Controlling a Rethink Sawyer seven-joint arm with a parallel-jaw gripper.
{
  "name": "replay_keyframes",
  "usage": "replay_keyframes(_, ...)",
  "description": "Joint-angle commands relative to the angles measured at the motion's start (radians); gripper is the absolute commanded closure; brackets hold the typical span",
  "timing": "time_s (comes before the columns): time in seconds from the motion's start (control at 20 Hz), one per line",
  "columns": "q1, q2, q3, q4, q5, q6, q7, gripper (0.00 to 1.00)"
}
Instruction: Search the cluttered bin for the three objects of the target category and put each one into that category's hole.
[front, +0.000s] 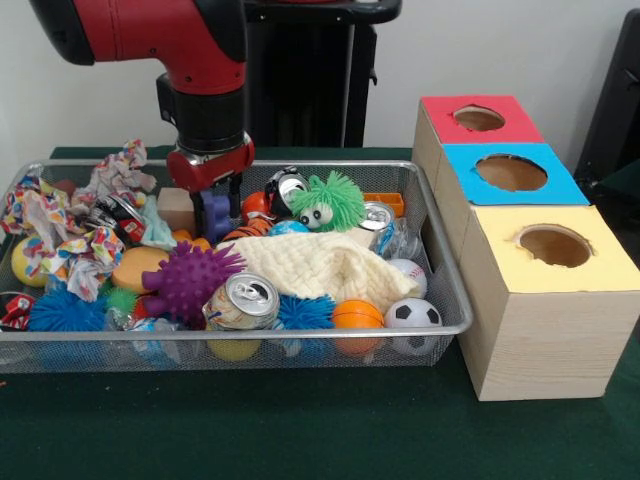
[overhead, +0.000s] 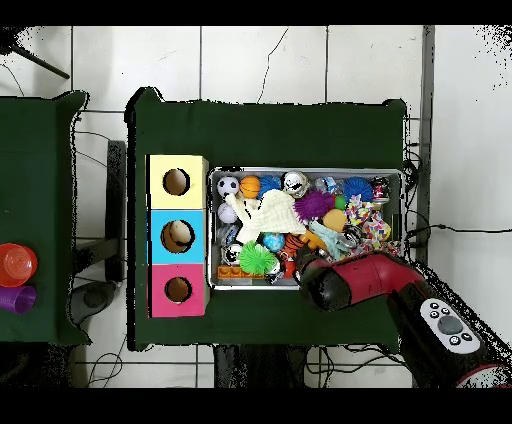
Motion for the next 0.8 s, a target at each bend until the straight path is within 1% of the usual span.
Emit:
replay_keyframes(0.05, 0.023, 0.075, -0.042, 0.012, 0.004, 0.015, 0.085, 0.00)
replay_keyframes(0.4, 0.069, 0.037, -0.030, 0.036, 0.028, 0.047, 0.066, 0.00)
replay_keyframes(0.6, 0.083, 0.055, -0.034, 0.033, 0.025, 0.031, 0.067, 0.00)
replay_keyframes(0.7, 0.085, 0.058, -0.026, 0.035, 0.019, 0.029, 0.046, 0.00)
replay_keyframes(0.8, 0.083, 0.048, -0.016, 0.051, 0.004, 0.007, 0.029, 0.00)
